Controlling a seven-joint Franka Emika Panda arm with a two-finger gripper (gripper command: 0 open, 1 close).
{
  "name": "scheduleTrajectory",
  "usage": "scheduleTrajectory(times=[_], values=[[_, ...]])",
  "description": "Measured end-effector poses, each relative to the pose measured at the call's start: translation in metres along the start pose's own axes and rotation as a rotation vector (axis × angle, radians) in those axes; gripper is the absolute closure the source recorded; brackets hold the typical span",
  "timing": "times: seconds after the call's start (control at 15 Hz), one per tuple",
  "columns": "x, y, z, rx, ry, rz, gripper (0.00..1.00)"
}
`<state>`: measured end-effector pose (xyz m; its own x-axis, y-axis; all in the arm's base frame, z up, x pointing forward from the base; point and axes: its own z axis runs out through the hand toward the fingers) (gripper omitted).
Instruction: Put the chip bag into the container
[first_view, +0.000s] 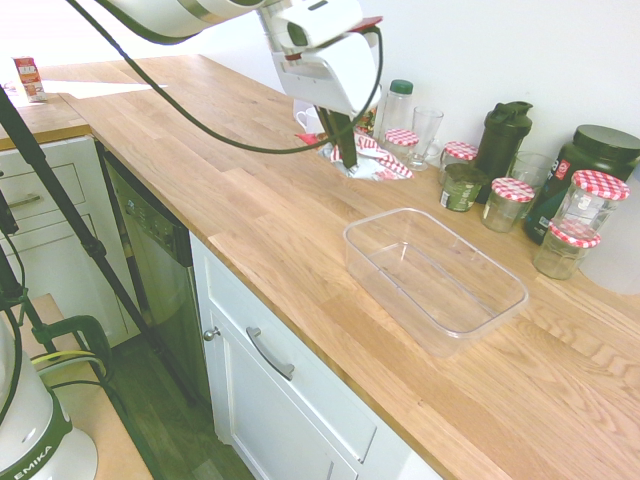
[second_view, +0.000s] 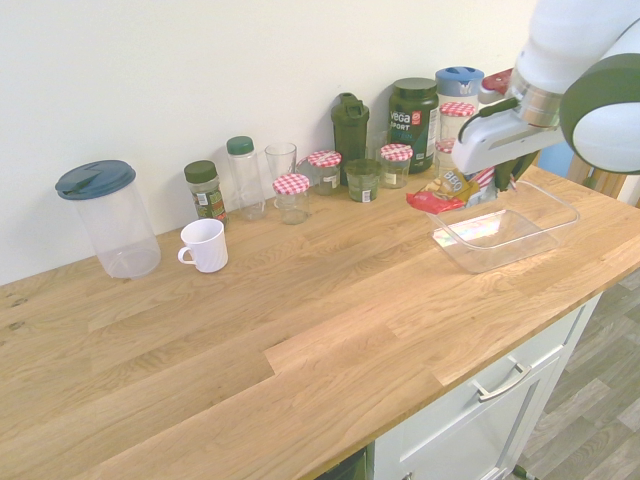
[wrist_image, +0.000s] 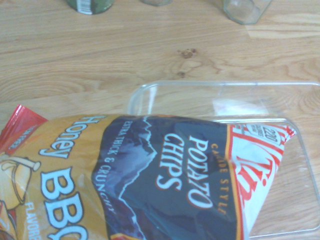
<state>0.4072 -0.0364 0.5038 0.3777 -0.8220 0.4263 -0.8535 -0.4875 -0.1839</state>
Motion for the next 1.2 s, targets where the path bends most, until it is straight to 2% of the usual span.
scheduleTrajectory(times=[0.47, 0.8, 1.2], values=[[0.050, 0.060, 0.043, 0.039, -0.061, 0.012, 1.00], [0.051, 0.065, 0.053, 0.038, -0.068, 0.034, 1.00], [0.058, 0.079, 0.100, 0.006, -0.078, 0.058, 1.00]])
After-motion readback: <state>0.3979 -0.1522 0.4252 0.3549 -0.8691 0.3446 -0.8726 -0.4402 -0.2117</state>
